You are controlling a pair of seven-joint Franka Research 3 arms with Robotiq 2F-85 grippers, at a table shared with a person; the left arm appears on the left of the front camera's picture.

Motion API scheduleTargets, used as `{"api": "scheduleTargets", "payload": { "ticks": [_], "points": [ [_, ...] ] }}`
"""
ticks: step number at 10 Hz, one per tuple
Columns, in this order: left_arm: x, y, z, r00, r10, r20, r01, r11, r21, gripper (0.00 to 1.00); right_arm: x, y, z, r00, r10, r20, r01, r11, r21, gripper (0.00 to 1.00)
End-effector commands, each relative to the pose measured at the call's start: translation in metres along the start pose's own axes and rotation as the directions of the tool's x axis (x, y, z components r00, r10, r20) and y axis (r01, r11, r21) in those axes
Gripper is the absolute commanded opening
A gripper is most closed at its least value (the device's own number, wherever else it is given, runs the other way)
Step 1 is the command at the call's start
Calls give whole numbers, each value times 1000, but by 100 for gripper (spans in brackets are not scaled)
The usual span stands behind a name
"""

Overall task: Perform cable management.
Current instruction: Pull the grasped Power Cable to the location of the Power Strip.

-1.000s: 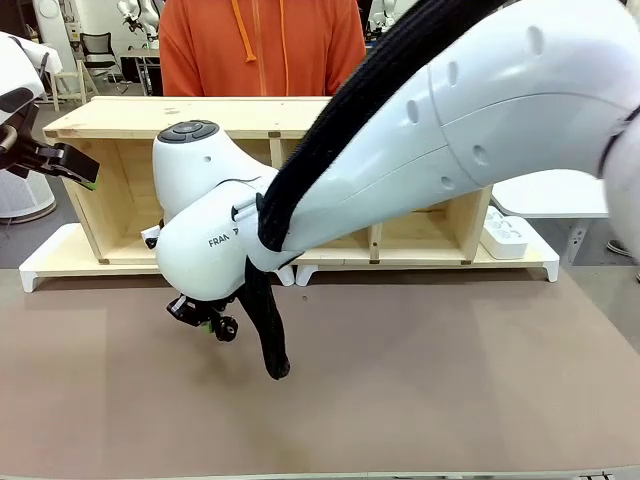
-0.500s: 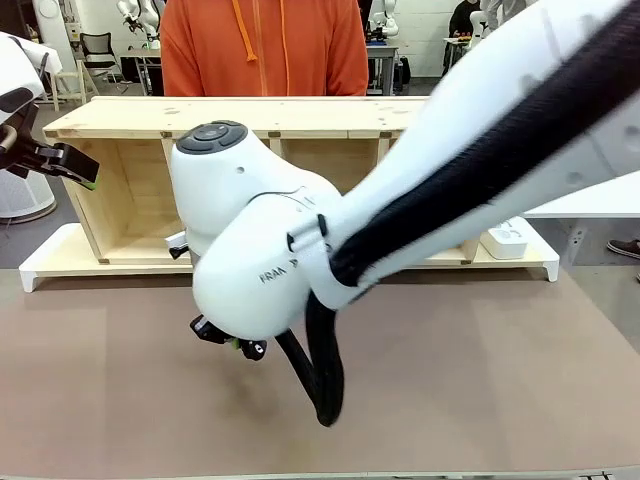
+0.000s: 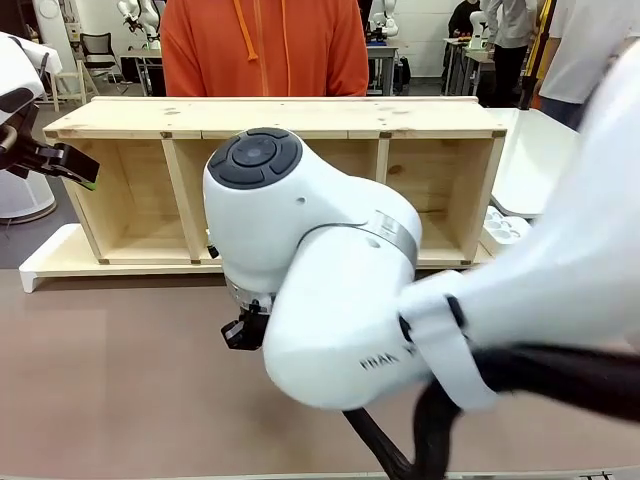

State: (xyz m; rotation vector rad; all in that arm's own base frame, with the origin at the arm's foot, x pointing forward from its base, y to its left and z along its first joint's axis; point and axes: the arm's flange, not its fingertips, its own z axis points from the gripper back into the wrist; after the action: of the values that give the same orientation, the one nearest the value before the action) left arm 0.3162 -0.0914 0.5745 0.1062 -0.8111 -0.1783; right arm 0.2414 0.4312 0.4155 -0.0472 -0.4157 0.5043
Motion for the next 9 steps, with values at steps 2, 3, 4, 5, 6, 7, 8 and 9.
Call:
{"api": "scheduleTargets", "payload": {
  "ticks": [2,3,4,5,6,7,8,9],
  "points": [
    [0,0,0,1000,4,0,-4,1000,2,100,-29,-1,8,992,-101,73,107,991,-74,16],
    [0,0,0,1000,4,0,-4,1000,2,100,-32,-3,8,990,-119,77,124,989,-74,16],
    [0,0,0,1000,4,0,-4,1000,2,100,-30,-4,4,989,-117,88,123,990,-67,16],
    [0,0,0,1000,4,0,-4,1000,2,100,-27,-4,13,995,-82,56,86,995,-57,16],
    [0,0,0,1000,4,0,-4,1000,2,100,-27,-4,13,995,-82,56,86,995,-57,16],
    [0,0,0,1000,4,0,-4,1000,2,100,-27,-4,13,995,-82,56,86,995,-57,16],
    [0,0,0,1000,4,0,-4,1000,2,100,-27,-4,13,995,-82,56,86,995,-57,16],
    [0,0,0,1000,4,0,-4,1000,2,100,-27,-4,13,995,-82,56,86,995,-57,16]
  ]
}}
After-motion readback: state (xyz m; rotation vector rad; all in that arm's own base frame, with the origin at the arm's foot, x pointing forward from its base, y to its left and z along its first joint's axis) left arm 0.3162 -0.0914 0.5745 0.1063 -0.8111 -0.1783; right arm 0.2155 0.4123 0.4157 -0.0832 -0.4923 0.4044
